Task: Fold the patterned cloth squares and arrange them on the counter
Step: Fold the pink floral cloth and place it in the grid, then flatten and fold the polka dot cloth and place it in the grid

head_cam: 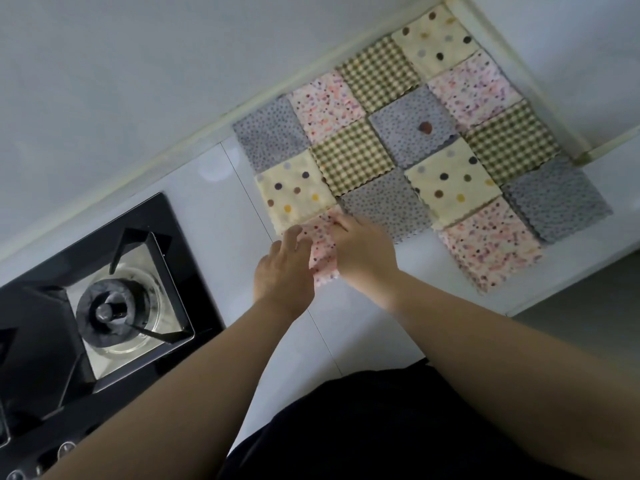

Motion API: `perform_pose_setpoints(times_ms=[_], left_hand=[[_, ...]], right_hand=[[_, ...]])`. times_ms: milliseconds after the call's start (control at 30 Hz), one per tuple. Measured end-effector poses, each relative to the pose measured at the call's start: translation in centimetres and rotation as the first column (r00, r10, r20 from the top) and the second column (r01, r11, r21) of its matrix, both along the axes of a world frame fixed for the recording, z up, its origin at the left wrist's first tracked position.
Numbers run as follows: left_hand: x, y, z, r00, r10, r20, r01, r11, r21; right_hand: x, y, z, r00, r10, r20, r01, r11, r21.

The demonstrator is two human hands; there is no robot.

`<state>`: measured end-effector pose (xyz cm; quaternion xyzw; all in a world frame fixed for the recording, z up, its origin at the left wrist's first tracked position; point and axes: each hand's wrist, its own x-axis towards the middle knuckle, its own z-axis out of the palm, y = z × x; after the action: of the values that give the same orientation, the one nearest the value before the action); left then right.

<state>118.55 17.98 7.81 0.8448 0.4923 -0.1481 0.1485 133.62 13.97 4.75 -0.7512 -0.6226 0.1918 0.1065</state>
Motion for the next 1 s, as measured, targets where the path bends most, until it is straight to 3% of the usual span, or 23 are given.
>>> perform_pose_setpoints(times_ms=[100,333,400,533,600,700,1000], left_hand=[[0.1,-0.5,-0.1,0.998,0.010,-0.063,-0.012,0.999,-0.035],[0.0,-0.8,0.9,0.987,0.153,-0.039,-0.157,0.974,-0.161],[-0.3,-1.2,1.5,0.972,0.235,0.022,-0.229,0.960,-0.158],[-1.5,-2.9,2.6,0.888,0.442,0.129,-0.419,0.892,-0.170],[-2.4,-3.9,3.1,0.858,0.482,0.176,-0.453,0.873,-0.180],[-4.4,-5.3,3.7,0.829,0.507,0.237,-0.466,0.860,-0.207],[-13.7,-10.7,4.6,0.759,0.545,0.357,-0.513,0.838,-0.187]], right_hand=[[0.2,-0.1,1.0,0.999,0.046,0.026,-0.041,0.985,-0.165],[-1.0,0.0,1.7,0.972,0.139,0.189,-0.072,0.944,-0.323],[-1.0,0.4,2.2,0.979,0.106,0.173,-0.059,0.965,-0.256],[-1.8,0.7,3.1,0.995,0.072,0.075,-0.076,0.996,0.041],[-2.4,0.7,3.7,0.992,0.099,0.079,-0.103,0.993,0.051],[-4.1,0.3,4.8,0.990,0.128,0.060,-0.125,0.990,-0.057],[-12.6,-5.2,7.0,0.986,0.162,0.045,-0.159,0.985,-0.060]])
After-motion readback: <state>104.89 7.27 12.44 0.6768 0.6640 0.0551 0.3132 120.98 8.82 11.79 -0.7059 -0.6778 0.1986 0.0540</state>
